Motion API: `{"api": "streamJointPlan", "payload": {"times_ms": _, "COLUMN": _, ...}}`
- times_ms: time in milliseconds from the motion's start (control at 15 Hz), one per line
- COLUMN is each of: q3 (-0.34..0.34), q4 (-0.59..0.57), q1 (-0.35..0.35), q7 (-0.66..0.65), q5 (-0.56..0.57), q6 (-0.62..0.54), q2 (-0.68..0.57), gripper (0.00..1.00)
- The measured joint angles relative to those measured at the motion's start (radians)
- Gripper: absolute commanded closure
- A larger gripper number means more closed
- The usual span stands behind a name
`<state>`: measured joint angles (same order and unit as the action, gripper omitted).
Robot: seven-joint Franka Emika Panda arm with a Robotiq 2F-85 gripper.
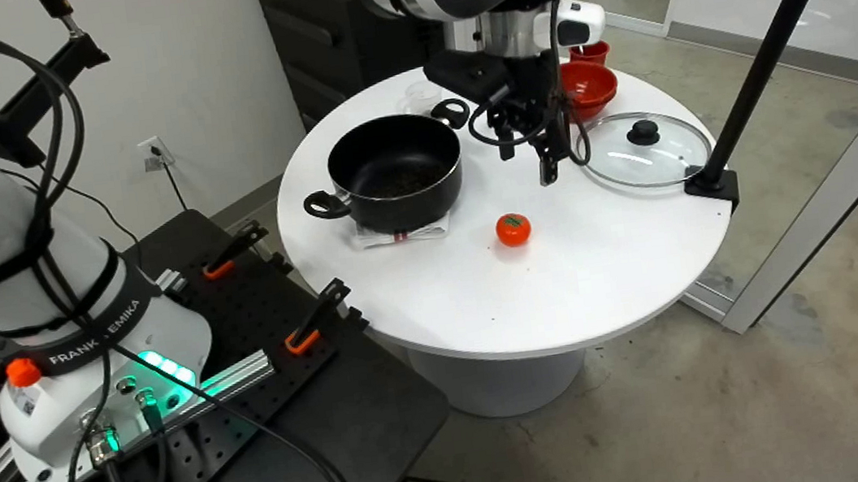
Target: Put the tomato in the black pot
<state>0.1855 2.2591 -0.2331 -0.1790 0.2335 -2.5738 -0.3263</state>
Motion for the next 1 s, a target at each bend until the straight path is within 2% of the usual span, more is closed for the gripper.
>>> {"api": "streamJointPlan", "payload": {"times_ms": 333, "q3": -0.011, "q4": 0.0, "q1": -0.005, "q7": 0.12, "q5": -0.095, "q6": -0.008, "q2": -0.062, "gripper": 0.0}}
{"api": "streamJointPlan", "payload": {"times_ms": 600, "q3": -0.047, "q4": -0.001, "q1": -0.02, "q7": 0.243, "q5": -0.164, "q6": -0.016, "q2": -0.086, "gripper": 0.0}}
{"api": "streamJointPlan", "payload": {"times_ms": 1000, "q3": -0.058, "q4": -0.007, "q1": -0.02, "q7": 0.264, "q5": -0.171, "q6": -0.02, "q2": -0.093, "gripper": 0.0}}
